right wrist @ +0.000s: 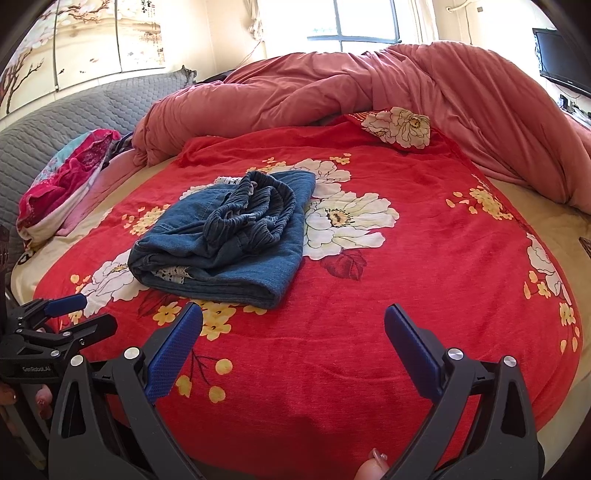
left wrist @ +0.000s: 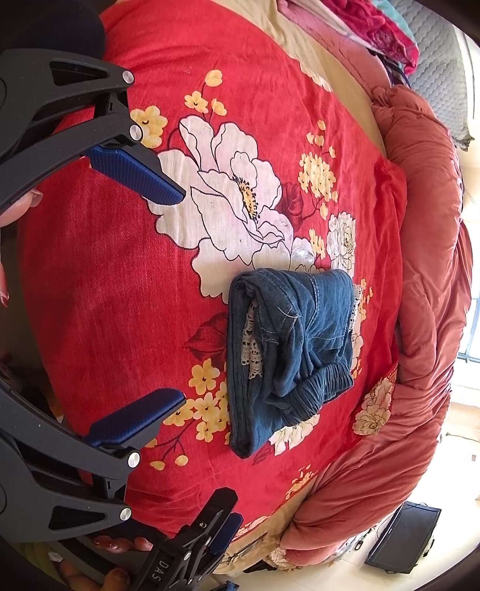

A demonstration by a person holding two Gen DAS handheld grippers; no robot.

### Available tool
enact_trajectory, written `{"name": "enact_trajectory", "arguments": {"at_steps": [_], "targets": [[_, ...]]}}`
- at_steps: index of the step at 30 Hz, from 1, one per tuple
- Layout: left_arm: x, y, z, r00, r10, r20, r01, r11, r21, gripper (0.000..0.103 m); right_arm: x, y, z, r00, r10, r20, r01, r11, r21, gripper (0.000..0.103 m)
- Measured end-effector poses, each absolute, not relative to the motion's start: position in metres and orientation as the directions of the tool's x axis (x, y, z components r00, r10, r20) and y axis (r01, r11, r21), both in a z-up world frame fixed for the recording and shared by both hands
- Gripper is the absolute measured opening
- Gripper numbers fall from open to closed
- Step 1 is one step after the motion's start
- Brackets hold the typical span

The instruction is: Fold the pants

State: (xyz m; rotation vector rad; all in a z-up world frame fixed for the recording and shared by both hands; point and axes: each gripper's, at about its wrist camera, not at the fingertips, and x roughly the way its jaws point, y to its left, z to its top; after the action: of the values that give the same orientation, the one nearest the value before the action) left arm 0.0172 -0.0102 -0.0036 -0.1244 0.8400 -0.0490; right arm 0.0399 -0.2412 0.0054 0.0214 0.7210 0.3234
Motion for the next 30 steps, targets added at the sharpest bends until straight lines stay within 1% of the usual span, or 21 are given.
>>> {"name": "enact_trajectory", "arguments": {"at_steps": [8, 17, 19, 21, 25, 26, 28, 29, 30], "targets": [[0.018, -0.013, -0.006, 0.656, -0.104, -0.748, 0.005, 0.991, -0.133, 0.093, 0.040, -0.243, 0.006, 0.703, 0.295, -0.647, -0.279, 0.951, 0.131, 0.098], [0.019, -0.004, -0.002, 0.657, -0.123, -0.743, -0.017, 0.984, -0.178, 0.093, 0.042, -0.245, 0.003, 0.696, 0.287, -0.658, -0.259, 0.955, 0.142, 0.098], [0.018, 0.003, 0.002, 0.680, -0.080, -0.729, -0.067, 0.983, -0.171, 0.093, 0.046, -0.249, 0.002, 0.693, 0.281, -0.664, -0.248, 0.958, 0.147, 0.098], [0.018, 0.015, 0.009, 0.695, -0.004, -0.719, -0.156, 0.975, -0.156, 0.093, 0.051, -0.254, 0.002, 0.692, 0.263, -0.673, -0.228, 0.963, 0.143, 0.098], [0.019, 0.053, 0.030, 0.736, 0.051, -0.676, -0.250, 0.947, -0.202, 0.093, 0.067, -0.279, 0.006, 0.706, 0.194, -0.681, -0.154, 0.981, 0.120, 0.098], [0.026, 0.066, 0.033, 0.728, 0.066, -0.682, -0.272, 0.941, -0.200, 0.093, 0.074, -0.288, 0.007, 0.707, 0.165, -0.687, -0.125, 0.986, 0.108, 0.098], [0.049, 0.091, 0.030, 0.673, 0.087, -0.734, -0.307, 0.936, -0.170, 0.093, 0.091, -0.317, 0.011, 0.719, 0.103, -0.687, -0.046, 0.994, 0.101, 0.098], [0.068, 0.110, 0.023, 0.608, 0.137, -0.782, -0.343, 0.934, -0.103, 0.094, 0.101, -0.332, 0.012, 0.720, 0.071, -0.690, -0.006, 0.995, 0.096, 0.098], [0.084, 0.124, 0.018, 0.559, 0.188, -0.808, -0.372, 0.927, -0.042, 0.094, 0.119, -0.355, 0.013, 0.710, 0.017, -0.704, 0.054, 0.996, 0.078, 0.098]]}}
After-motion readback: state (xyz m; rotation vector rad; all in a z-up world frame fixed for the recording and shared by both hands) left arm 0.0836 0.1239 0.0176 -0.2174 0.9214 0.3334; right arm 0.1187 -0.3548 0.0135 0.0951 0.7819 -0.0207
